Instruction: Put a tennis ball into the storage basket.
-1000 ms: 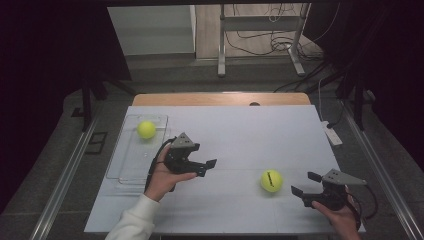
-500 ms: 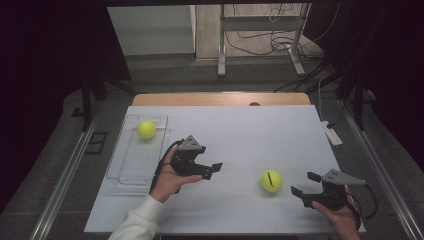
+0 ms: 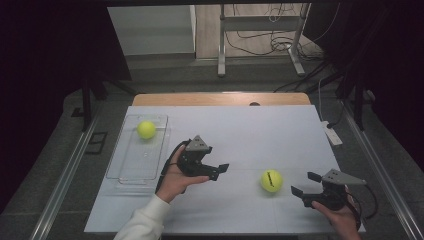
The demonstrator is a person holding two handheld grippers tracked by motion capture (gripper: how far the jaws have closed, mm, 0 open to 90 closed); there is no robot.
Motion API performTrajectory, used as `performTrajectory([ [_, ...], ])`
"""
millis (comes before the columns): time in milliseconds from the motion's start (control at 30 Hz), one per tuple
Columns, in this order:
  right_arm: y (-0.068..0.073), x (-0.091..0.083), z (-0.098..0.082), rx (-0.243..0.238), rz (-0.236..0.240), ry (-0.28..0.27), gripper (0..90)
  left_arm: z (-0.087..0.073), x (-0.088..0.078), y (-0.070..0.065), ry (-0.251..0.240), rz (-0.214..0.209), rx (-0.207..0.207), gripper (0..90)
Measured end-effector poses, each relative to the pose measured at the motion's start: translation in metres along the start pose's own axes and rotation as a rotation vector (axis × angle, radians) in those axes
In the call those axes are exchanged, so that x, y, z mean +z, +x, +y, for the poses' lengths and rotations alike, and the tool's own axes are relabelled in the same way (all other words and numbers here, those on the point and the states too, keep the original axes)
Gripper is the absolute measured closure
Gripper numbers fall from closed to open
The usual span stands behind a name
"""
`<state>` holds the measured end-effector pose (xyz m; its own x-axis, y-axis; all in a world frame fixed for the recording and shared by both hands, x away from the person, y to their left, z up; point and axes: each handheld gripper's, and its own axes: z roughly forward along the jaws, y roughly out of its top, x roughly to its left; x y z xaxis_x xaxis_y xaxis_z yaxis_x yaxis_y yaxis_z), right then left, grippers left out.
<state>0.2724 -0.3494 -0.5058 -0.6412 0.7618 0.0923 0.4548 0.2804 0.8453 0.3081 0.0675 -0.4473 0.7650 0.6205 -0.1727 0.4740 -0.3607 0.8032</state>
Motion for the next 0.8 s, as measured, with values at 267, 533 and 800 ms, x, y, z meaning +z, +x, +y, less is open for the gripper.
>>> performTrajectory([
  [267,0.000,0.000,0.000,0.000,0.000,-0.001,11.9,0.008,0.007,-0.006,-0.004,-0.011,0.012,15.3],
  [533,0.000,-0.001,0.000,0.002,-0.002,-0.001,11.9,0.013,0.014,-0.011,0.003,-0.023,0.027,15.3],
  [800,0.000,-0.001,0.000,0.002,-0.001,0.001,11.9,0.015,0.020,-0.012,0.006,-0.031,0.027,15.3],
])
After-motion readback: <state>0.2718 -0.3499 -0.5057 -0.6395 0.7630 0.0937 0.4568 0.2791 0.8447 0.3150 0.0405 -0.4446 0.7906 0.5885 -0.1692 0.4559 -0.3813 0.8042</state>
